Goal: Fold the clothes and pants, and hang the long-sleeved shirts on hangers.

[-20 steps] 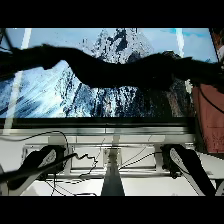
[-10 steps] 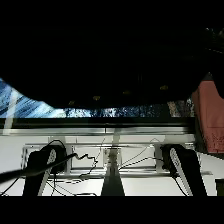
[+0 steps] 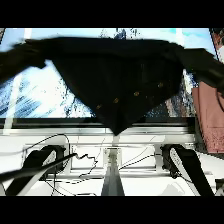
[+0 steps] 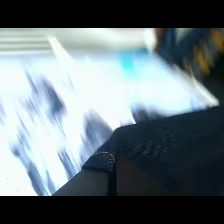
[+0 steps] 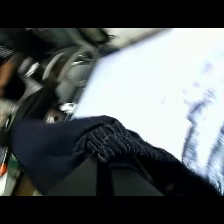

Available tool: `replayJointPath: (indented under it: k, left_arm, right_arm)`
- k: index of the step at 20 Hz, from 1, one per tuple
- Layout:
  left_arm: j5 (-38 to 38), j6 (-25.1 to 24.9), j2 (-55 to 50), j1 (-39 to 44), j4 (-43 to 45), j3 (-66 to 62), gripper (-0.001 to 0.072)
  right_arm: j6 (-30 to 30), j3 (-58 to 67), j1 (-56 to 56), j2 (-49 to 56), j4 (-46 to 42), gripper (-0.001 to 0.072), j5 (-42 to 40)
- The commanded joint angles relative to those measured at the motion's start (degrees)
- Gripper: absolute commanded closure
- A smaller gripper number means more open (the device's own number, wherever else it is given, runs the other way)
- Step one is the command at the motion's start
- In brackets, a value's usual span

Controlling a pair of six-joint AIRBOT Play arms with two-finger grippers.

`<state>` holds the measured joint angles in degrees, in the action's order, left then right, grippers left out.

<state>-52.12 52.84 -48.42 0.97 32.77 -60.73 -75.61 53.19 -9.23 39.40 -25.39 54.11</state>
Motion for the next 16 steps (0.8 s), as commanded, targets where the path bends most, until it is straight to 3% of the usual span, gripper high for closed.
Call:
replayJointPath:
  k: [1,5,9,16]
  left_arm:
    - [-0.3,0.7,-17.2,9.9,-0.2,2.0,0.0696]
    - [4.3,0.8,-25.4,15.4,-6.3,2.0,0.0696]
    - [0.3,1.5,-25.2,19.4,-7.9,2.1,0.0696]
    - [-3.4,7.2,-28.8,32.0,-3.5,2.5,0.0696]
  right_arm:
    - [-0.8,-9.3,0.0,9.1,-1.5,0.0675,-12.7]
    - [-0.8,-9.5,0.0,18.8,-3.4,0.0675,-20.0]
    - [-0.8,-8.3,-0.5,19.6,-18.1,0.0675,-20.0]
    - [-0.9,1.9,-11.7,19.4,-46.0,0.0675,12.9]
